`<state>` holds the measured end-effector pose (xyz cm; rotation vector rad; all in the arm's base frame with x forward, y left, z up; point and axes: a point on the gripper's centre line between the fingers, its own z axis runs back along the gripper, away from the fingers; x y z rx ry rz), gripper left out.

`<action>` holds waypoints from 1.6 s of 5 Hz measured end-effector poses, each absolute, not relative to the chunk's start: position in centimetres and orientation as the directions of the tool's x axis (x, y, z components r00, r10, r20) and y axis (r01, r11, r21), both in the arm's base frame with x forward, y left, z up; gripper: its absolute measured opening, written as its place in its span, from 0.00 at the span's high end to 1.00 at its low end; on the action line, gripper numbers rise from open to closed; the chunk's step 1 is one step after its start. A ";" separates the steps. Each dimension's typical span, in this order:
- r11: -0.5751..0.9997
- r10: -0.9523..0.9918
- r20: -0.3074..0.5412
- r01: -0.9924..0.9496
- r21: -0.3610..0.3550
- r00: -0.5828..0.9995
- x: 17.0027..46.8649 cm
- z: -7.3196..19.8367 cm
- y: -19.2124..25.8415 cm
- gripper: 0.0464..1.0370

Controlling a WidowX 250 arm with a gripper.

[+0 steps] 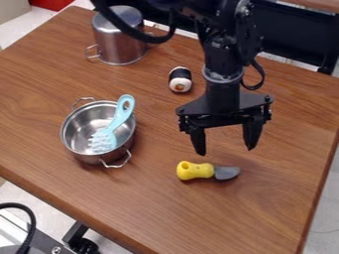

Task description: Take the blue brush and put between the center of the silver pot and the sushi

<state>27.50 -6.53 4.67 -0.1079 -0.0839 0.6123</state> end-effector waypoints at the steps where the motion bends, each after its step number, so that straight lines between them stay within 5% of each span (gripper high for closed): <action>1: 0.817 0.574 0.085 -0.564 -0.116 0.814 27.8 4.5 -5.8 0.04; 3: 0.806 0.554 0.283 -0.589 0.051 0.783 29.2 5.6 -2.3 0.04; 4: 0.780 0.572 0.329 -0.623 0.068 0.752 30.2 6.7 -0.9 0.04; 8: 0.718 0.598 0.350 -0.676 0.167 0.721 30.5 6.1 6.0 0.04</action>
